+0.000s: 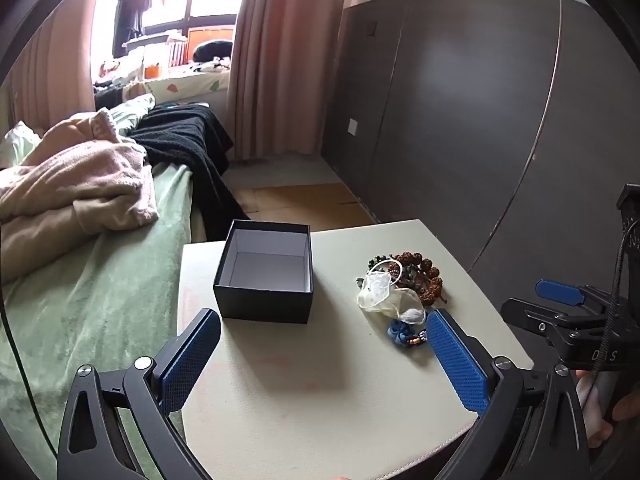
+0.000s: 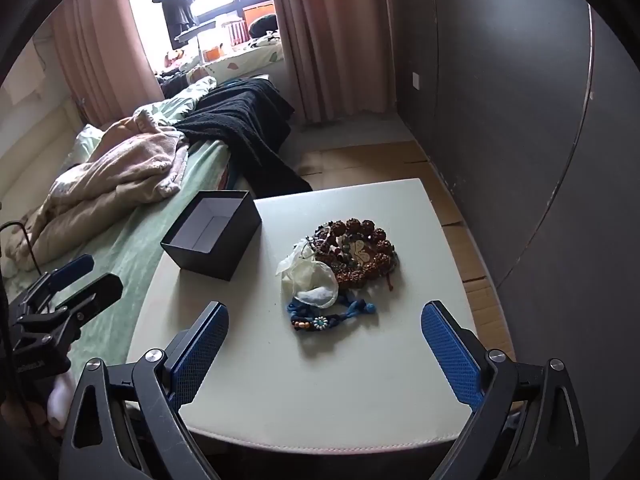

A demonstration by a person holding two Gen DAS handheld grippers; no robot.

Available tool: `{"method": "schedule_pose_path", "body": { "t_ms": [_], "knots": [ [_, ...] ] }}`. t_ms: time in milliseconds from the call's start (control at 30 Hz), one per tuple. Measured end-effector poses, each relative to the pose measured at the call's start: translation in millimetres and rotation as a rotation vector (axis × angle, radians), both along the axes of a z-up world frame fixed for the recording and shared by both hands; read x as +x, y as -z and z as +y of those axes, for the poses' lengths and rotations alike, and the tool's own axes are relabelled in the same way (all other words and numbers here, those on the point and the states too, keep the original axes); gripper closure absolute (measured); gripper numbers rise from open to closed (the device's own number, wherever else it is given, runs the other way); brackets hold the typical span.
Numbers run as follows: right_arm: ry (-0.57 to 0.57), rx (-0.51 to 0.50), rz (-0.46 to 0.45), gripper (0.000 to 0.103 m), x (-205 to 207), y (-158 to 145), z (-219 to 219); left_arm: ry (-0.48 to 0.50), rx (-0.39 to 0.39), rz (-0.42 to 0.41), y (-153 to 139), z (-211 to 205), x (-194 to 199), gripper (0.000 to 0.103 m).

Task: Organize jewelry

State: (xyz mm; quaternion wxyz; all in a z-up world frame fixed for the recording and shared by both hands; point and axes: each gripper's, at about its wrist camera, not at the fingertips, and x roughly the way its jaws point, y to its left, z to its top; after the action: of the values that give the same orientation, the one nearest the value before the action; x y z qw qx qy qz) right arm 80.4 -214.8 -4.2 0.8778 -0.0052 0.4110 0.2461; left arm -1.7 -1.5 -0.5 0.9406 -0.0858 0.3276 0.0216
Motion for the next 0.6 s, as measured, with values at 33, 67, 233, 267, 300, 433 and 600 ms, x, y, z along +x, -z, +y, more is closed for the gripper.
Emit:
{"method": "schedule_pose_path", "body": {
  "t_ms": [33,67,233,267,300,433,600],
  "knots": [
    [0.002,-0.002,-0.004,0.005,-3.7,0.1,0.4,-0.002,-0.003,0.0,-0.5,0.0,0.3,0.001],
    [0.002,-0.003,-0.005,0.005,-4.1,0.0,0.3,-0.004,-0.004,0.0,-1.0,0.1,0.9,0.001],
    [0.002,-0.005,-0.009,0.005,-2.8,1.3,0.2,-0.005,-0.001,-0.012,-3.3,-1.3,2.3,0.001],
    [0.003,-0.004,-0.01,0.005,-3.1,1.1,-0.7,-0.001,-0.005,-0.015,-3.3,-1.6,2.4,0.001],
    [0.005,-0.003,-0.01,0.005,-2.5,0.7,-1.3,0.003,-0.008,-0.018,-3.2,-2.1,1.9,0.001],
    [0.012,0.003,-0.01,0.005,-0.4,0.3,-5.2,0.017,0.001,-0.025,-2.0,-6.3,3.1,0.001],
    [0.011,0.009,-0.013,0.005,-0.2,-0.5,-7.6,0.024,0.0,-0.025,0.0,-7.9,4.3,0.001]
  ]
}}
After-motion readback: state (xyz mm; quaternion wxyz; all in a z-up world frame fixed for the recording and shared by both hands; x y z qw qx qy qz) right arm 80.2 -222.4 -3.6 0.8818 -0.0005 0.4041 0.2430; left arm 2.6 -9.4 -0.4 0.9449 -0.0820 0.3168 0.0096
